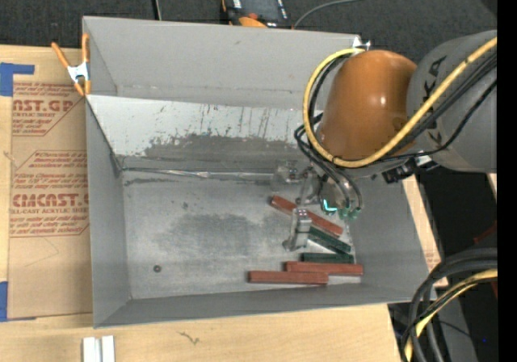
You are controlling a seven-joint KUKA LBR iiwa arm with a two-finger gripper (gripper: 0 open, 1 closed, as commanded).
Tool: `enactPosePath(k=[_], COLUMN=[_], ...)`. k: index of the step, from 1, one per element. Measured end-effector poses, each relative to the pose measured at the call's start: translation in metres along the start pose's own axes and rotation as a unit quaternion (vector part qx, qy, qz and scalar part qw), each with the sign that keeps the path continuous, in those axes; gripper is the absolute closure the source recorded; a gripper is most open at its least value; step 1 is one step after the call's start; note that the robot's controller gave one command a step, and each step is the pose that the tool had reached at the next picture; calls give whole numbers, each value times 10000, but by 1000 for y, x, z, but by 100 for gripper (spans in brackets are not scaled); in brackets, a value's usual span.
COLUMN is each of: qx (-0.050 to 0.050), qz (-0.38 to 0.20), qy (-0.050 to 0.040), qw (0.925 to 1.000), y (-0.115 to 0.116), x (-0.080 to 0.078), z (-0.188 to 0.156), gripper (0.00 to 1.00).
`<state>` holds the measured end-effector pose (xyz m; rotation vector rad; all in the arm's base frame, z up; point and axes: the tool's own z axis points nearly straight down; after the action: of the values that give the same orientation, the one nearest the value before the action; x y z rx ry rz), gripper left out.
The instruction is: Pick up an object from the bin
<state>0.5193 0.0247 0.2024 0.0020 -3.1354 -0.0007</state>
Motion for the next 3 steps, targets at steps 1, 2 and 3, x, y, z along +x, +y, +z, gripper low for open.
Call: enactPosePath(k=[1, 2, 3], qx=[-1, -2, -3], qz=[-599, -350, -359], qy=[10, -89, -38], qw=[9982, 9993, 9993], y=[-51, -58, -58], x=[25, 37, 38], z=[96, 133, 130], gripper=[0, 0, 100])
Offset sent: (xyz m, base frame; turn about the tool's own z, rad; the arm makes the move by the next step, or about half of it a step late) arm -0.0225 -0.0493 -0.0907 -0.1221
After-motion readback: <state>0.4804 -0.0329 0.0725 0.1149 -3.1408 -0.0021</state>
